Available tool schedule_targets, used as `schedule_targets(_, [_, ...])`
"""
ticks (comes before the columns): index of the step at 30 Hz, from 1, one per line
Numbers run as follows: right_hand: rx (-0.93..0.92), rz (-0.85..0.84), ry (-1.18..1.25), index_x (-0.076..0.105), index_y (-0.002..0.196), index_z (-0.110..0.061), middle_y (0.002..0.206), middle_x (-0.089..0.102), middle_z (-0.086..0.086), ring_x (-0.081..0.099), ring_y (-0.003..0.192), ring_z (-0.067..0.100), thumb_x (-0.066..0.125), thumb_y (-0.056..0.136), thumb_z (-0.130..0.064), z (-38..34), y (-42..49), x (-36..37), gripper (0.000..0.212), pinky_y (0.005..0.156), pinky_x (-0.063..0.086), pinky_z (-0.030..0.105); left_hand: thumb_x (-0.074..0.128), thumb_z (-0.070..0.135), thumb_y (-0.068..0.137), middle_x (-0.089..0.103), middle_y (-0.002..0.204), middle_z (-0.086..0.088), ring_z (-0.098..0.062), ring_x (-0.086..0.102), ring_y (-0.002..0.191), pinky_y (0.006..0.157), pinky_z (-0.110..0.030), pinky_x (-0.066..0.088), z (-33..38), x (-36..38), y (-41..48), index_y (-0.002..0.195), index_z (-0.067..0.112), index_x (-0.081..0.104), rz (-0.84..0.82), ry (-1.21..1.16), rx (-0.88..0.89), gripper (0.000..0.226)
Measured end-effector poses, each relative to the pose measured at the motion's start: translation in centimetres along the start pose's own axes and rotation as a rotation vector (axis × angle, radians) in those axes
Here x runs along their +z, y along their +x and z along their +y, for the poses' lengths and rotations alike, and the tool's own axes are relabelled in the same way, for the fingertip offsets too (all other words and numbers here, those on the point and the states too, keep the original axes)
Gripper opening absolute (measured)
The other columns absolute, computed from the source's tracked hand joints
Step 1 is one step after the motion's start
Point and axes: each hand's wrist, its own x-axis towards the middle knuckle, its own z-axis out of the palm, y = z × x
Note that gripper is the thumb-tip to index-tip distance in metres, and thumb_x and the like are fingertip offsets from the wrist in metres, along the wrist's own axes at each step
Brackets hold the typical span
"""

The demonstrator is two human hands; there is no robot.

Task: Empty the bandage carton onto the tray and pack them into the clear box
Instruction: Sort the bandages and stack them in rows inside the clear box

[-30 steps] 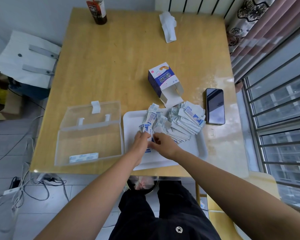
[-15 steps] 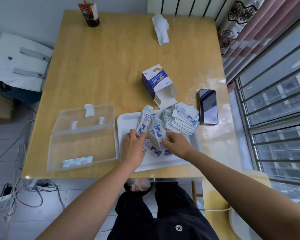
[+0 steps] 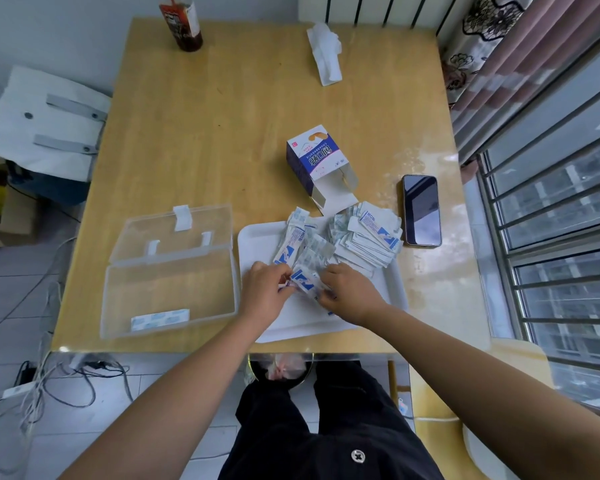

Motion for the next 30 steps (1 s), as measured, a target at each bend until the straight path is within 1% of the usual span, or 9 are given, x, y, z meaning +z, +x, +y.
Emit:
schedule_targets(4, [0.145,0.11,0.08,0.042,0.069,-0.01,0.072,0.043,0.002,0.044,0.068,0.021,0.053,0.086,-0.024,1.2,-0.4,-0.7,0.024,0.055,0.03,0.031,0.065,0.016,0.087,0.064,0.096,0.001,-0.013,0.06,0.086,0.074,-0.028,0.047,0.3,-0.7,-0.3,0.095,0.017,0.065,-0.117,-0.217,-0.156,0.008])
schedule_targets(8, [-0.031,0.066,0.217,0.048,0.073,-0.01,0.081,0.049,0.004,0.046,0.072,0.018,0.044,0.083,-0.034,0.9,-1.0,-1.7,0.026,0.061,0.037,0.032,0.064,0.009,0.088,0.067,0.093,0.0,-0.02,0.068,0.071,0.047,-0.023,0.046,0.7,-1.2,-0.4,0.102,0.013,0.065,-0.245,-0.487,-0.316,0.014])
schedule_targets(10, [-0.135,-0.009,0.193,0.058,0.079,-0.006,0.089,0.055,0.008,0.049,0.082,0.02,0.043,0.081,-0.035,0.5,-1.0,-1.8,0.033,0.069,0.04,0.032,0.067,0.004,0.085,0.069,0.097,-0.005,-0.019,0.066,0.068,0.044,-0.02,0.043,1.0,-1.4,-0.4,0.105,0.009,0.067,-0.312,-0.579,-0.335,0.021])
schedule_targets(17, [-0.054,-0.165,0.151,0.035,0.067,-0.022,0.057,0.044,-0.009,0.043,0.053,0.015,0.05,0.087,-0.027,-0.4,-1.0,-2.1,0.026,0.05,0.026,0.023,0.053,-0.016,0.087,0.061,0.114,-0.011,-0.014,0.065,0.081,0.064,-0.019,0.056,1.5,-2.1,-0.5,0.114,0.003,0.06,-0.33,-0.872,-0.427,0.034])
schedule_targets(21, [-0.065,-0.145,-0.015,0.043,0.081,-0.013,0.073,0.062,0.015,0.047,0.064,0.028,0.05,0.09,-0.024,-1.1,-1.0,-1.8,0.016,0.056,0.029,0.031,0.04,-0.005,0.093,0.057,0.121,-0.011,-0.024,0.065,0.099,0.086,-0.032,0.056,1.9,-1.9,-1.0,0.12,0.008,0.057,-0.372,-0.918,-0.393,0.034])
schedule_targets(22, [-0.083,-0.131,-0.062,0.048,0.086,-0.013,0.076,0.064,0.017,0.051,0.066,0.031,0.044,0.09,-0.03,-1.4,-1.0,-1.7,0.018,0.056,0.029,0.031,0.044,-0.003,0.091,0.057,0.122,-0.011,-0.024,0.065,0.1,0.087,-0.031,0.056,2.0,-1.7,-1.1,0.118,0.011,0.057,-0.393,-0.893,-0.358,0.034])
schedule_targets(25, [-0.127,-0.072,-0.201,0.054,0.11,-0.01,0.081,0.067,0.016,0.061,0.073,0.035,0.015,0.08,-0.052,-2.0,-0.7,-1.2,0.064,0.057,0.03,0.03,0.062,0.003,0.086,0.064,0.107,-0.011,-0.019,0.065,0.088,0.081,-0.027,0.056,2.2,-0.9,-1.5,0.11,0.01,0.06,-0.35,-0.8,-0.296,0.025])
schedule_targets(28, [-0.044,0.002,-0.094,0.043,0.116,-0.008,0.088,0.067,0.012,0.063,0.078,0.035,0.042,0.094,-0.04,-2.0,-0.6,-0.9,0.039,0.057,0.038,0.033,0.063,0.002,0.086,0.065,0.096,-0.013,-0.016,0.062,0.076,0.074,-0.03,0.056,1.9,-0.5,-1.3,0.098,0.006,0.06,-0.198,-0.742,-0.285,0.013])
schedule_targets(30, [0.018,0.002,0.092,0.039,0.125,-0.012,0.104,0.063,0.006,0.063,0.087,0.029,0.058,0.09,-0.036,-1.7,-1.0,-1.0,0.046,0.067,0.049,0.037,0.06,-0.002,0.087,0.065,0.096,-0.01,-0.015,0.06,0.078,0.073,-0.03,0.054,1.7,-0.7,-1.4,0.095,0.011,0.061,-0.166,-0.745,-0.259,0.015])
